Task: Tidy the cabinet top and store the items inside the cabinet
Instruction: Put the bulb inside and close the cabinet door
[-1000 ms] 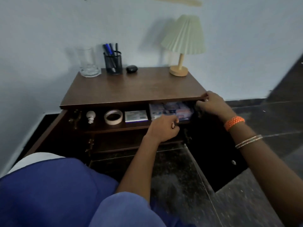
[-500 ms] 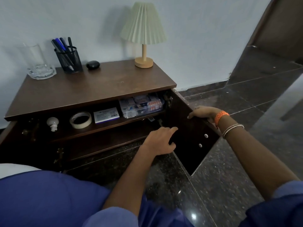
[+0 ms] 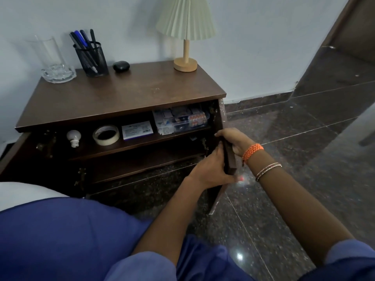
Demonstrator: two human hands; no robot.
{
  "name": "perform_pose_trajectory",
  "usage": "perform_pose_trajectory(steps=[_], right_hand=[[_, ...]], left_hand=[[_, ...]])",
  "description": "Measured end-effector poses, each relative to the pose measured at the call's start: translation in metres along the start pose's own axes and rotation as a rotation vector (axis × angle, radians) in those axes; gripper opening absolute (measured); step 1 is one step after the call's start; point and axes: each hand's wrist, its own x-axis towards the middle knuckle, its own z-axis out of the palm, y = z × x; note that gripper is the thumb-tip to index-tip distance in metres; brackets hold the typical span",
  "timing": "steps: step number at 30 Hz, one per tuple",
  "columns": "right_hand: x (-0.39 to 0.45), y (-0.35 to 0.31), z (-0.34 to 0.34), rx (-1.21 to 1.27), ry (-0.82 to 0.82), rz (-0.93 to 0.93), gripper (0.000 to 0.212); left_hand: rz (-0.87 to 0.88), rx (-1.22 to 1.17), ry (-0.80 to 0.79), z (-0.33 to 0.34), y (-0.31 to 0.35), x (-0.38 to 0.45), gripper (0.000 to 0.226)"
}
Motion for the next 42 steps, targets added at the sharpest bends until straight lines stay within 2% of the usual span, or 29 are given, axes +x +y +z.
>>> perform_pose_trajectory(steps=[5,10,12,14,16,19,24,27,30,33,42], right_hand=[[-0.005,0.005,0.032,0.151,0.041,-0.089,0.028],[-0.013,0.034,0.039,0.360,-0.154,-0.131,0.053],[-0.012,0.054,0.043,0.246,-0.099,-0.160,0.077],[-0.016,0.071,0.050,0.151,-0.037,-0.193,0.085],[-0.018,0.082,0.063,0.044,-0.022,-0.287,0.076],[-0.026,0.078,0.084,-0.161,-0.045,-0.479,0.035],[-0.003,0.063,0.112,-0.277,-0.096,-0.550,0.032],[0.010,0.061,0.127,-0.297,-0.120,-0.569,0.020],[0.020,0.056,0.141,-0.299,-0.097,-0.615,0.015],[0.031,0.044,0.158,-0.304,-0.053,-0.622,0.020],[0.060,0.017,0.197,-0.181,0.092,-0.580,0.022]], left_hand=[[-0.032,-0.002,0.062,-0.020,-0.014,-0.010,0.088],[-0.139,-0.102,0.035,-0.029,-0.024,-0.017,0.062],[-0.191,-0.133,0.007,-0.038,-0.028,-0.021,0.056],[-0.265,-0.156,-0.013,-0.051,-0.034,-0.027,0.051],[-0.356,-0.203,0.010,-0.065,-0.046,-0.033,0.037],[-0.438,-0.327,0.137,-0.080,-0.070,-0.042,0.015],[-0.503,-0.569,0.512,-0.085,-0.092,-0.048,0.026],[-0.479,-0.606,0.731,-0.086,-0.097,-0.048,0.029],[-0.506,-0.631,0.878,-0.089,-0.102,-0.046,0.031],[-0.543,-0.702,0.951,-0.095,-0.106,-0.044,0.033],[-0.563,-0.742,0.994,-0.101,-0.110,-0.044,0.040]])
